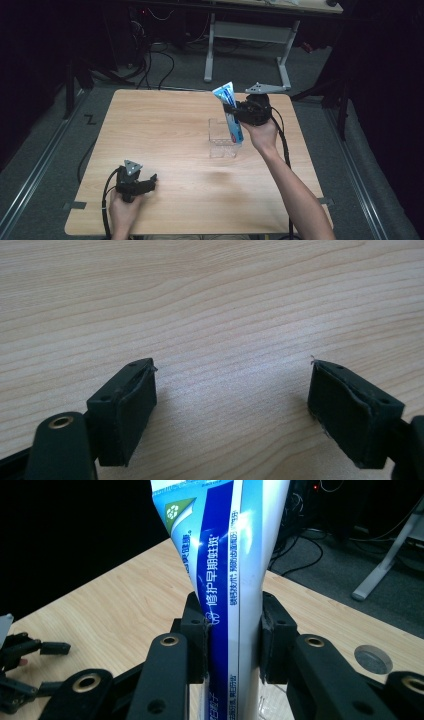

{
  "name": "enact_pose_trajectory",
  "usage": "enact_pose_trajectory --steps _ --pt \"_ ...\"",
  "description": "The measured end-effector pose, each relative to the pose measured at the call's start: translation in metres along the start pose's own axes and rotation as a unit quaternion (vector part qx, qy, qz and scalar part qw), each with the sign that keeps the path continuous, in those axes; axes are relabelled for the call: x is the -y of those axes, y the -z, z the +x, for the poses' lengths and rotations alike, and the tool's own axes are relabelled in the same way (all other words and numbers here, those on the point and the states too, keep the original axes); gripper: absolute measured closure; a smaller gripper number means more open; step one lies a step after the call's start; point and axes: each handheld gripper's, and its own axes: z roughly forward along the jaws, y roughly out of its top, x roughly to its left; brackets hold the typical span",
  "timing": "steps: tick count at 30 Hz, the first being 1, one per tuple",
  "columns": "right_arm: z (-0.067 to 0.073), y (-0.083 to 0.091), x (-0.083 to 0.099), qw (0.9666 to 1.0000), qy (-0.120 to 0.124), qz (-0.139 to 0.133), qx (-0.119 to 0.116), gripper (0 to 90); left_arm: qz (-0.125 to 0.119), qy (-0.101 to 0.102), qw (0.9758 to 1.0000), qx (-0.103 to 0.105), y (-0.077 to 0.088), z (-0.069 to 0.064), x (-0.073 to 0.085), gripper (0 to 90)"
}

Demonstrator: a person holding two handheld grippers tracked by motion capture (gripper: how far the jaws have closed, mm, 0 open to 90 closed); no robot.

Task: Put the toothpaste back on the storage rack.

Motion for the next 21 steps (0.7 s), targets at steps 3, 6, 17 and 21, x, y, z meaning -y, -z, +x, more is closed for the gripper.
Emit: enact_pose_trajectory --steps 3,6,17,21 --pt "-0.002 -0.003 -0.001 1.0000 -0.003 -0.004 0.003 70.2 0.000 -0.001 1.0000 -0.001 0.000 0.000 0.000 19.7" --pt "-0.004 -0.007 -0.003 0.9999 -0.005 -0.009 0.007 70.2 0.000 0.001 1.0000 -0.002 0.000 0.000 0.000 19.8" --pt "-0.007 -0.024 -0.004 0.9998 -0.004 0.001 0.021 70.0 0.000 0.000 1.0000 -0.002 0.000 0.000 0.000 19.7" --pt "-0.011 -0.028 -0.001 0.9997 -0.010 0.007 0.023 70.1 0.000 0.000 1.0000 -0.002 0.000 0.000 0.000 19.7"
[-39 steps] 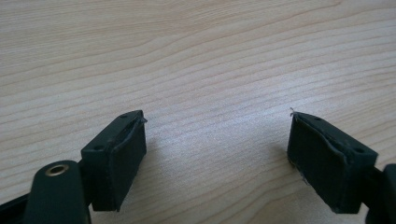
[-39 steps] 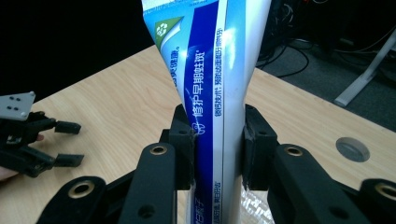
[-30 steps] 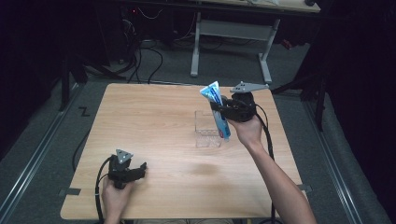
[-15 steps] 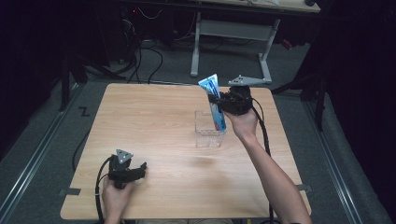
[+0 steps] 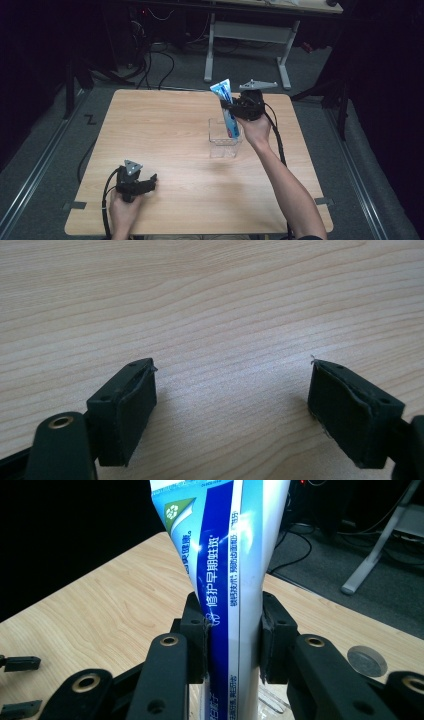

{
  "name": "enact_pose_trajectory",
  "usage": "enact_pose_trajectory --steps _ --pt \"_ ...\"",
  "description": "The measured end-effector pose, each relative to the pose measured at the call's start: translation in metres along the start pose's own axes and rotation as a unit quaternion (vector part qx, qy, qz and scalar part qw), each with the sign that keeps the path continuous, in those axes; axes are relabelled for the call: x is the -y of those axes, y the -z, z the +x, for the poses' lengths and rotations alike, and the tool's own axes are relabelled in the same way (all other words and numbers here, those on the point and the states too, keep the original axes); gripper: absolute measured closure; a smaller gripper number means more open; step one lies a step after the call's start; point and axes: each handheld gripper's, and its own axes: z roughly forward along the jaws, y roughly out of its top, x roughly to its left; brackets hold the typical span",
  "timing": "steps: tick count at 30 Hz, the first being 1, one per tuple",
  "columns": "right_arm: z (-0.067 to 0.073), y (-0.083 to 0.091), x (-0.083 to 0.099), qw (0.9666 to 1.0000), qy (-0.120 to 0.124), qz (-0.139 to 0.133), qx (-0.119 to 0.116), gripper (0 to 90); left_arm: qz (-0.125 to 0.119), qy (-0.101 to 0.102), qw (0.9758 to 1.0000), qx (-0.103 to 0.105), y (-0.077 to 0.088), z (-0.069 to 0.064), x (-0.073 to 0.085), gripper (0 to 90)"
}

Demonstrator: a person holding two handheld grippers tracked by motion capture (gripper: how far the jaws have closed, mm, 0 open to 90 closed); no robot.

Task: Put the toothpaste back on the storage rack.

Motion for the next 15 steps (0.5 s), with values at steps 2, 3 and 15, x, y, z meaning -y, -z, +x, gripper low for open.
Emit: enact_pose_trajectory --steps 2,3,15 --pt "-0.001 -0.001 0.000 1.0000 0.000 0.000 0.001 70.0 0.000 0.000 1.0000 0.000 0.000 0.000 0.000 19.7" --pt "-0.001 -0.002 0.001 1.0000 0.000 0.002 0.004 70.0 0.000 0.000 1.0000 0.000 0.000 0.000 0.000 19.7" --pt "-0.004 -0.013 0.007 0.9998 0.001 0.015 0.015 70.0 0.000 0.000 1.0000 0.000 0.000 0.000 0.000 19.7"
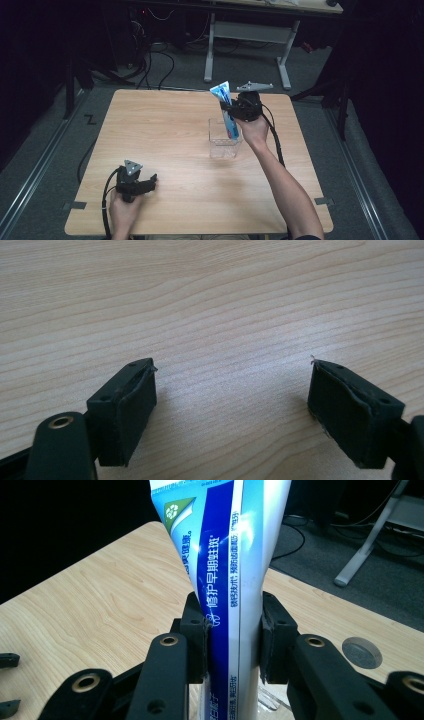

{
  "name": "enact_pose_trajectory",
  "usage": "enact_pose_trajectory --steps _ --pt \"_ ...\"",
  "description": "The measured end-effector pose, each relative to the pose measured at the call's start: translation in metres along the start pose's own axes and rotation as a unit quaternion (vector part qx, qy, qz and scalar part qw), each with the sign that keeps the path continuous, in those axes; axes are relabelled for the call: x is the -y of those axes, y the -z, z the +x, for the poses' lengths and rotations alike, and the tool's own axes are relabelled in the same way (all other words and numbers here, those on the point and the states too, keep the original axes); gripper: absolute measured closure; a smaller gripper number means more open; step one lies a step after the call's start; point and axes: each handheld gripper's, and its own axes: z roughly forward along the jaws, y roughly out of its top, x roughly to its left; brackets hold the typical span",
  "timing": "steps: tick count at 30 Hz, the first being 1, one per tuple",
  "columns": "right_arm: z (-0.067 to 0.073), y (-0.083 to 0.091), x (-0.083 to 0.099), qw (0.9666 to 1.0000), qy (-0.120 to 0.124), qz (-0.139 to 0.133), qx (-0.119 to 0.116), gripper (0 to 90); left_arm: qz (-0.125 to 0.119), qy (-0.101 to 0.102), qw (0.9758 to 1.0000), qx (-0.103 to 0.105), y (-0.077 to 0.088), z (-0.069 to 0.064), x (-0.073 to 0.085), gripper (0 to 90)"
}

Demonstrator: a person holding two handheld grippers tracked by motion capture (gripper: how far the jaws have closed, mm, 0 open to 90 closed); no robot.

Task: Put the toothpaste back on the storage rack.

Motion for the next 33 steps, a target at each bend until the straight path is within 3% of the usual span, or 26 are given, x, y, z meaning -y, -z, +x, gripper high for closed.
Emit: enact_pose_trajectory --steps 22,33 --pt "-0.005 -0.012 0.013 1.0000 -0.007 0.004 0.004 69.9 0.000 0.000 1.0000 0.000 0.000 0.000 0.000 19.7" --pt "-0.015 -0.013 0.023 0.9996 -0.023 0.010 0.010 69.5 0.000 0.001 1.0000 0.000 0.000 0.000 0.000 19.8"
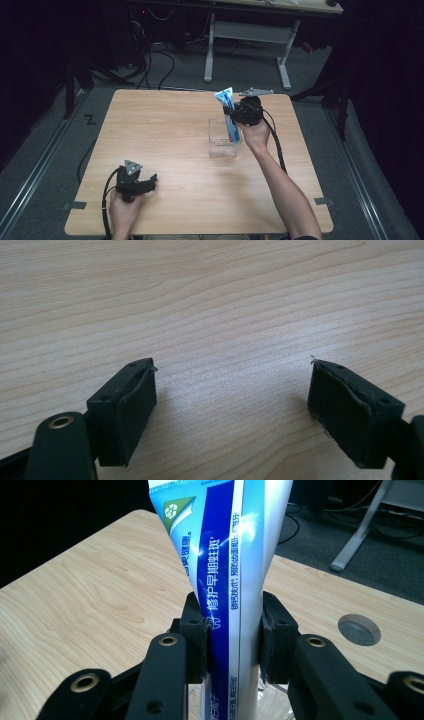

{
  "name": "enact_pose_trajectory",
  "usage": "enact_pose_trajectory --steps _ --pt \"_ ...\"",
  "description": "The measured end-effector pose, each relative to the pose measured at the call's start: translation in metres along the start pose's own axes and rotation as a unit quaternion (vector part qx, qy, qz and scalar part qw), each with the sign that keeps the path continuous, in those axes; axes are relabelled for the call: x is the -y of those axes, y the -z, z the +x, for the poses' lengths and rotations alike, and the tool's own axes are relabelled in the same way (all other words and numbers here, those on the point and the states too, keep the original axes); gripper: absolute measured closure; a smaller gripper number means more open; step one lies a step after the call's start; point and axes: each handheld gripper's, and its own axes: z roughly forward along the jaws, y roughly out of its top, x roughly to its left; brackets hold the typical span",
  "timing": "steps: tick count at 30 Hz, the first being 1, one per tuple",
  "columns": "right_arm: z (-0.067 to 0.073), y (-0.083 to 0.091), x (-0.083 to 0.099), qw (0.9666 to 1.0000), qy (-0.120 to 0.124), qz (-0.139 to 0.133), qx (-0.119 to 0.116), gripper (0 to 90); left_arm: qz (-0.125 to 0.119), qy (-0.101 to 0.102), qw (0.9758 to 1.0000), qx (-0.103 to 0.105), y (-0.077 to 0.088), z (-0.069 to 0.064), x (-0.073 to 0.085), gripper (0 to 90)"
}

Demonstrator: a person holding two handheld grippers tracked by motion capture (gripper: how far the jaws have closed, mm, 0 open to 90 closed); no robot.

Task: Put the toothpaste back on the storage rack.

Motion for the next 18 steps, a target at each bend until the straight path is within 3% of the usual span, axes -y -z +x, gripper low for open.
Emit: enact_pose_trajectory --steps 18 --pt "-0.004 0.003 0.013 0.9998 -0.006 0.019 -0.002 68.8 0.000 0.001 1.0000 0.000 0.000 0.000 0.000 19.9"
